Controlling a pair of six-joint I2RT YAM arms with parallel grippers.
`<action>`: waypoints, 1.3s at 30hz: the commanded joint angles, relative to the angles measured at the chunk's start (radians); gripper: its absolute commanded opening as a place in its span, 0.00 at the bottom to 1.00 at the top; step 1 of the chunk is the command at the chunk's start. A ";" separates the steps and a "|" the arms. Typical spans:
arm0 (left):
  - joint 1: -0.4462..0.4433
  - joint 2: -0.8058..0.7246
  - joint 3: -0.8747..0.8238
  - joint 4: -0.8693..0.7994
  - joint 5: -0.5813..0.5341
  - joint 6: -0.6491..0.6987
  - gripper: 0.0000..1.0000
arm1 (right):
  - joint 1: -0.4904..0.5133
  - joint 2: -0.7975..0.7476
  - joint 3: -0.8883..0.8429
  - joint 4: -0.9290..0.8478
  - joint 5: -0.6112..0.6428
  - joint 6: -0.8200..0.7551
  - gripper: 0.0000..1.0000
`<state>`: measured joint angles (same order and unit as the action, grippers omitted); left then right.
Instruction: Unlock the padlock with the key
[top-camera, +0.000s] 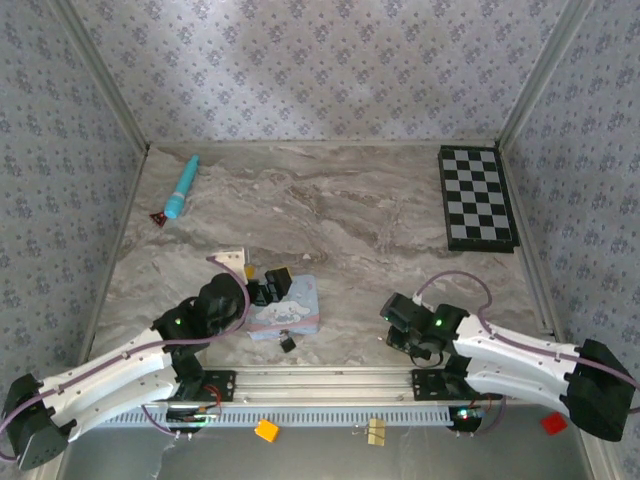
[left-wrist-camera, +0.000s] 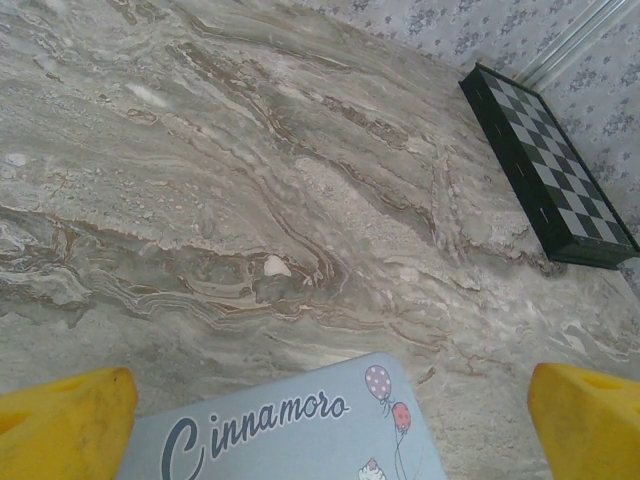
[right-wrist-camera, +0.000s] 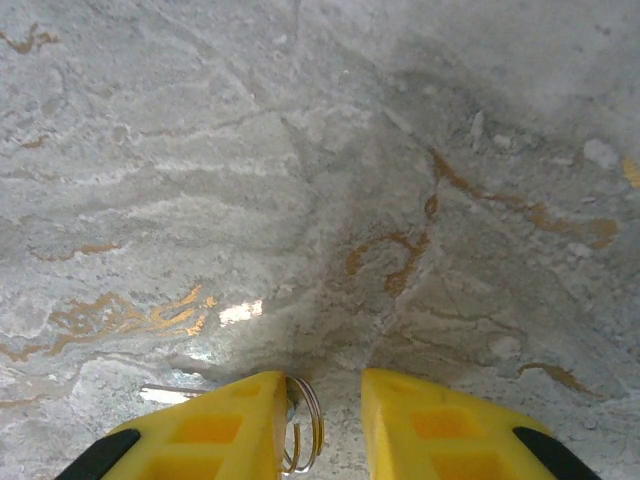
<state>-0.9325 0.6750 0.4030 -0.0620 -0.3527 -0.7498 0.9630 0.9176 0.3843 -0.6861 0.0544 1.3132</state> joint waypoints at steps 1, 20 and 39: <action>-0.007 -0.007 -0.009 0.025 -0.010 -0.008 1.00 | 0.011 0.035 -0.007 0.131 -0.022 -0.003 0.27; -0.008 0.022 -0.004 0.034 -0.013 -0.013 1.00 | 0.013 0.069 0.037 0.127 -0.019 -0.044 0.26; -0.008 0.026 -0.007 0.033 -0.021 -0.014 1.00 | 0.015 0.092 0.055 0.172 -0.028 -0.048 0.19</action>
<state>-0.9325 0.7017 0.4026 -0.0513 -0.3565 -0.7528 0.9676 0.9833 0.4255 -0.7033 0.0563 1.2667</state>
